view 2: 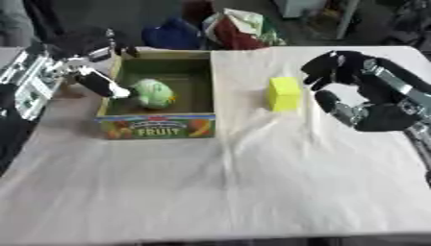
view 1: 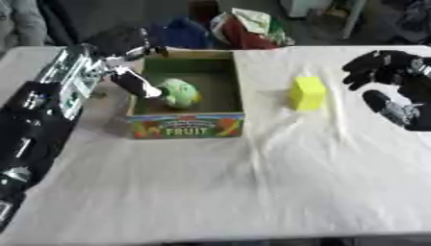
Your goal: Pick up objects on the table and place them in the box.
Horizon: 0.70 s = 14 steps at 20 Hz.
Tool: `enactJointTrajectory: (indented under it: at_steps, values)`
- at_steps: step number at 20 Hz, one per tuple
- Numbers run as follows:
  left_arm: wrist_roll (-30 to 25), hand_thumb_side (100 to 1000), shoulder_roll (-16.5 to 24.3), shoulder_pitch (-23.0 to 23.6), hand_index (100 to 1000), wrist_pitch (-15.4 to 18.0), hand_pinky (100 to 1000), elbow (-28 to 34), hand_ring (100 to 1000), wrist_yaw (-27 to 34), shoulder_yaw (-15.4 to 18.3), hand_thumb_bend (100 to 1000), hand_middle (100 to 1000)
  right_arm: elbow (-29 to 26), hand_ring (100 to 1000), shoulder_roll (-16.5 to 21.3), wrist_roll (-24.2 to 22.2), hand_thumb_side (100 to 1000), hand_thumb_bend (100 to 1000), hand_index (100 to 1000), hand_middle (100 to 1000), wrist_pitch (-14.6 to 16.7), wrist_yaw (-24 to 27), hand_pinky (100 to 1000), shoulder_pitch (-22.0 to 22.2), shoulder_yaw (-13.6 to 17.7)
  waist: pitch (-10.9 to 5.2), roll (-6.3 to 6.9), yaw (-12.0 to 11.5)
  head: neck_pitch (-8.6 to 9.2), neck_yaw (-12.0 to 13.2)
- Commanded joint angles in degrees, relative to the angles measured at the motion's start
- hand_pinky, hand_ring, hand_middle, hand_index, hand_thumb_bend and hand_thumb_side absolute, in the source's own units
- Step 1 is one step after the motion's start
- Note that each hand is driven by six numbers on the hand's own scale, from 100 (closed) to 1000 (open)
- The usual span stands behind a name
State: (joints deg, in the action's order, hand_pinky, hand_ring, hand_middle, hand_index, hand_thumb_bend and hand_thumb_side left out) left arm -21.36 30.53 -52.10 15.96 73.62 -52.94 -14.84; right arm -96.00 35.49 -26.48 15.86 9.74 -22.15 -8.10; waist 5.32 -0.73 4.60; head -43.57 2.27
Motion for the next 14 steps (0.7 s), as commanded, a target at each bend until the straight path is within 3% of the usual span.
enactJointTrajectory:
  at_steps: [1, 7, 14]
  values:
    - [-1.4, 426, 5.4, -1.6, 763, -1.5, 699, 3.9, 652, 1.9, 2.0, 561, 669, -0.1, 736, 1.5, -0.2, 425, 206, 767, 762, 0.1, 0.0, 685, -0.7, 0.8, -0.8, 0.1, 0.0, 0.72, -0.2]
    - [0.8, 373, 9.7, -0.7, 744, -3.7, 693, -1.5, 650, -1.3, 4.9, 545, 649, 0.0, 736, 1.7, -0.2, 426, 204, 767, 762, 0.1, 0.1, 685, -0.6, 0.9, -0.88, 0.42, 0.2, 1.22, -0.2]
    - [5.7, 303, 9.4, 0.4, 729, -1.6, 690, -12.5, 647, -8.9, 6.6, 521, 630, 0.0, 736, 1.4, -0.4, 428, 201, 766, 762, 0.1, 0.2, 685, -0.7, 0.9, -0.67, 0.3, 0.8, 1.79, -0.2]
